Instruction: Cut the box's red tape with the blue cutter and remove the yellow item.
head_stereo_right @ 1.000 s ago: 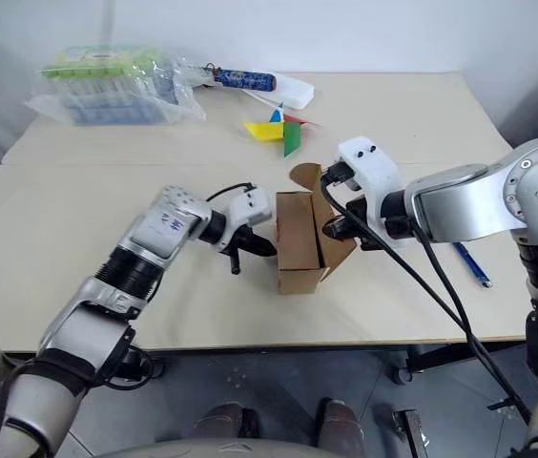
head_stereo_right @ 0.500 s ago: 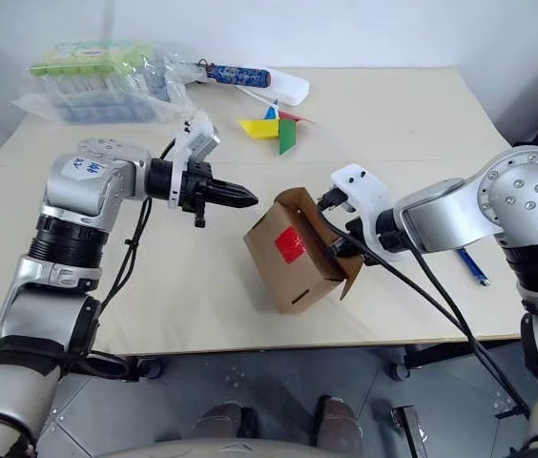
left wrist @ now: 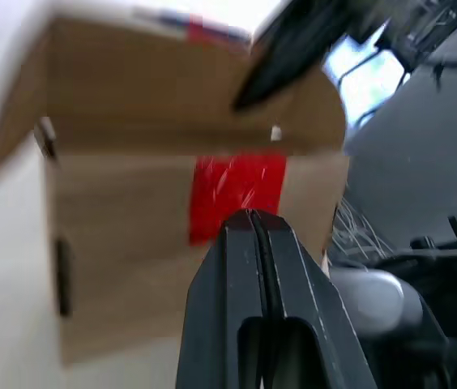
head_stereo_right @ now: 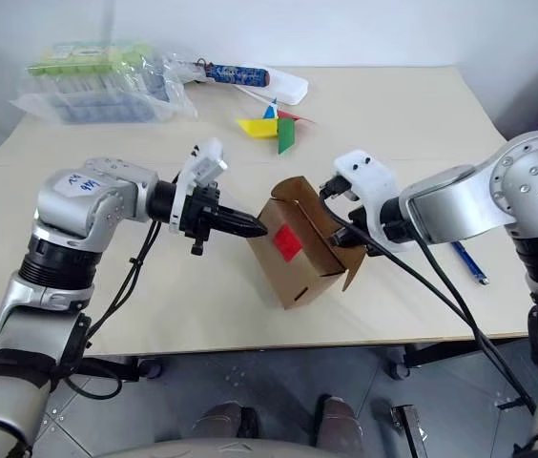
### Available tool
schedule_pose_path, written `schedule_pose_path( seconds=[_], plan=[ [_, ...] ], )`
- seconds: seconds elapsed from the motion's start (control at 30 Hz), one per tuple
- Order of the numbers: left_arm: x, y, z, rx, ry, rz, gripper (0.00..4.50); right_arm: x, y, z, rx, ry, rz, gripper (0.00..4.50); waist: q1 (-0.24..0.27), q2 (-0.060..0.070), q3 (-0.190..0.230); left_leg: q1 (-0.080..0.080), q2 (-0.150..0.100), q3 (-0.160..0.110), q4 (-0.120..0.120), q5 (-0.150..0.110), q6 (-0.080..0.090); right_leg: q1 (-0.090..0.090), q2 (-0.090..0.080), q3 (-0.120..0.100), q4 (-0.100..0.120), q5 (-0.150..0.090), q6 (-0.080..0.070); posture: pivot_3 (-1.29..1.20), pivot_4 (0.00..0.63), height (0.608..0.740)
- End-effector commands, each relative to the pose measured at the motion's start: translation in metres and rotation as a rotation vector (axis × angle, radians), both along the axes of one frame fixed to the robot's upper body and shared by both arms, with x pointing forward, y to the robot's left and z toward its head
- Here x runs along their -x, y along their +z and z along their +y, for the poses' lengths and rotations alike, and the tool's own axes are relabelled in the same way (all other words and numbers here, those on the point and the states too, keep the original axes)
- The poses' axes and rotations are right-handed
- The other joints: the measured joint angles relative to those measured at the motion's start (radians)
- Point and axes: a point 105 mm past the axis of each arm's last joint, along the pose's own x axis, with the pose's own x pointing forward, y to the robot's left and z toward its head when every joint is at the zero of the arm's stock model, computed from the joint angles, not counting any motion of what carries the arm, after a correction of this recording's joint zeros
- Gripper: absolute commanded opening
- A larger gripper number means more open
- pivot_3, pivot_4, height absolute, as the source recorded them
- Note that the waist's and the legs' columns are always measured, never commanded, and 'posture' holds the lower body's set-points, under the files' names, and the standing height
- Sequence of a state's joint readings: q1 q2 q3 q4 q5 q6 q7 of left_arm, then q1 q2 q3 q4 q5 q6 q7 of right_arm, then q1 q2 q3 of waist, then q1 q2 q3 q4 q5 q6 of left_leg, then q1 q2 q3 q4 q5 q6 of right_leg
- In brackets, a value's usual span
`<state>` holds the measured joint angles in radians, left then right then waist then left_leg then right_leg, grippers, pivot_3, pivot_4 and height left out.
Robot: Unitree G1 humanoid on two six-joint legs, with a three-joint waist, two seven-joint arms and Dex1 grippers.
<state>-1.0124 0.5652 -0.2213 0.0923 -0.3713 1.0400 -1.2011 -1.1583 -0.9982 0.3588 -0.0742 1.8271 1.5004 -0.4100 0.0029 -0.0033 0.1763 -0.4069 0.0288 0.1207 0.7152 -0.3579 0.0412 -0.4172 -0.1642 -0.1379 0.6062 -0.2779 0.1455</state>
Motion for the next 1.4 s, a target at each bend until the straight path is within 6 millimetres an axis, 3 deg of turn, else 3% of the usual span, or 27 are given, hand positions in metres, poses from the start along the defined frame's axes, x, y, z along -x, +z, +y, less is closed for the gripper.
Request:
schedule_pose_path(
  seconds=[0.03,0.23,0.37,0.43,0.7,0.87,1.23,1.4],
  plan=[
    [-0.006,0.012,-0.007,0.008,0.008,-0.090,0.00,0.003,0.018,0.003,-0.027,0.012,-0.056,0.02,0.001,0.000,0.000,0.000,0.000,0.000,0.000,0.000,0.000,0.000,0.000,0.000,0.000,0.000,0.000,0.00,0.150,0.740],
    [-0.006,0.023,-0.020,0.044,-0.049,-0.129,0.00,0.004,0.020,0.007,-0.025,0.019,-0.066,0.02,-0.002,0.000,0.000,0.000,-0.001,0.002,0.000,0.000,0.000,0.000,0.001,0.000,0.000,0.000,0.000,0.00,0.150,0.740],
    [0.001,0.050,-0.026,0.158,-0.120,-0.119,0.00,0.003,0.020,0.008,0.019,0.022,-0.083,0.02,-0.002,0.000,0.000,0.000,-0.001,0.002,0.000,0.000,0.000,0.000,0.001,0.000,0.000,0.000,0.000,0.00,0.150,0.740],
    [-0.003,0.050,-0.027,0.160,-0.109,-0.118,0.00,0.003,0.019,0.007,0.029,0.017,-0.084,0.02,-0.002,0.000,0.000,0.000,0.000,0.002,0.000,0.000,0.000,0.000,0.001,0.000,0.000,0.000,0.000,0.00,0.150,0.740],
    [-0.019,-0.002,-0.033,-0.020,-0.088,-0.126,0.00,0.003,0.017,0.010,0.039,0.021,-0.087,0.02,-0.001,0.000,0.000,0.000,-0.002,0.003,0.000,0.000,0.000,0.000,0.001,-0.001,0.000,0.000,0.000,0.00,0.150,0.740],
    [-0.027,-0.020,-0.035,-0.090,-0.086,-0.144,0.00,0.005,0.019,0.012,0.028,0.023,-0.091,0.02,-0.001,0.000,0.000,0.000,-0.002,0.004,0.000,0.000,0.000,0.000,0.001,-0.001,0.000,0.000,0.000,0.00,0.150,0.740],
    [-0.030,-0.036,-0.016,-0.214,-0.101,-0.181,0.00,0.007,0.017,0.004,0.010,-0.016,-0.076,0.02,0.001,0.000,0.000,0.000,-0.001,0.004,0.000,0.000,0.000,0.000,0.001,0.000,0.000,0.000,0.000,0.00,0.150,0.740],
    [-0.023,-0.043,0.003,-0.282,-0.101,-0.183,0.00,0.006,0.013,-0.015,0.013,-0.083,-0.059,0.02,-0.002,0.000,0.000,0.000,0.000,0.003,0.000,0.000,0.000,0.000,0.001,0.000,0.000,0.000,0.000,0.00,0.150,0.740]
  ],
)
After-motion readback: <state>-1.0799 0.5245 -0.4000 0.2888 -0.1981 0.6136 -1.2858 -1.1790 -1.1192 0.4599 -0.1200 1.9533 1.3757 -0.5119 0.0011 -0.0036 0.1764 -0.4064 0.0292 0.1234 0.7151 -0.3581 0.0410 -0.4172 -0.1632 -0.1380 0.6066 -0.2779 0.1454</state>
